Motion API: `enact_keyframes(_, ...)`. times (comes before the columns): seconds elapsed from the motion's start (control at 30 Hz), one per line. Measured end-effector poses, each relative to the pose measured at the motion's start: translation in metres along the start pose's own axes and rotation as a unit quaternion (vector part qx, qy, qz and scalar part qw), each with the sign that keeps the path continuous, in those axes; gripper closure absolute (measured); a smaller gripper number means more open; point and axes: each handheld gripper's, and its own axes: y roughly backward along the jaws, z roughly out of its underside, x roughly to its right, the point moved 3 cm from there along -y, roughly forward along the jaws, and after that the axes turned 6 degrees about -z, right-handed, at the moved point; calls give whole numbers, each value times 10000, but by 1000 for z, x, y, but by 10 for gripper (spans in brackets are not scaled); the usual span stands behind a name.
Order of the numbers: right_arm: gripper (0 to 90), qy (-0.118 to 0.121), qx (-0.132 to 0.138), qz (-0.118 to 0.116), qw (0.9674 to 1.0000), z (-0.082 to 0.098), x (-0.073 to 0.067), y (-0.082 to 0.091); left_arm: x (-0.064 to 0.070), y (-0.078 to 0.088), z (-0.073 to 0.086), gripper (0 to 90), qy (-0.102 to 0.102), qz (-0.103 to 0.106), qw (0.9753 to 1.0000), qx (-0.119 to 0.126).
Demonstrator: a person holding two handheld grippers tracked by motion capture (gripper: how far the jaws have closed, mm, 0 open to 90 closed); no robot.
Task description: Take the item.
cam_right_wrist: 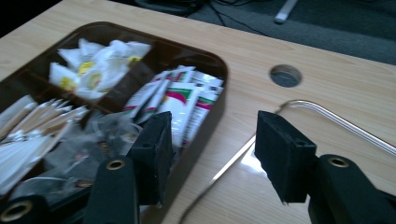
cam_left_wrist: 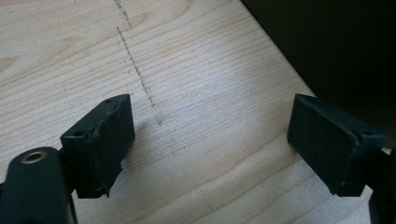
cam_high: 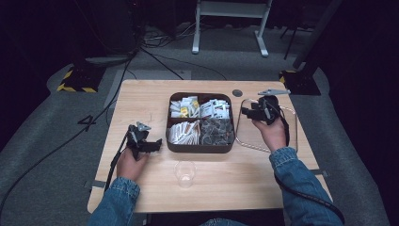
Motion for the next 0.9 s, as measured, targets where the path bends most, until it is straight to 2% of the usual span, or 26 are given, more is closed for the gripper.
enact_keyframes(0.07,482,33,-12,-64,10000,-1,-3,-1,0,0,0,154,0,2,10000,-1)
enact_keyframes(0.1,484,73,-38,-239,9997,-3,-13,-3,0,0,0,153,-6,-7,10000,-3)
enact_keyframes(0.13,484,73,-38,-239,9997,-3,-13,-3,0,0,0,153,-6,-7,10000,-3)
enact_keyframes(0.17,480,102,-62,-368,9993,-5,-22,-5,0,0,0,153,-6,-7,10000,-1)
enact_keyframes(0.23,475,125,-90,-439,9989,-7,-28,-7,0,0,-1,153,-15,3,10000,0)
enact_keyframes(0.4,472,362,-187,-505,9979,-9,-45,-14,0,0,-1,153,-17,3,10000,-1)
enact_keyframes(0.47,473,405,-204,-535,9975,-9,-48,-16,0,0,-1,153,-16,2,10000,0)
enact_keyframes(0.63,493,747,-360,-681,9942,-6,-66,-31,0,0,-1,153,-21,2,10000,-2)
enact_keyframes(0.9,491,852,-573,-854,9910,-4,-82,-50,0,0,-1,153,-17,6,10000,0)
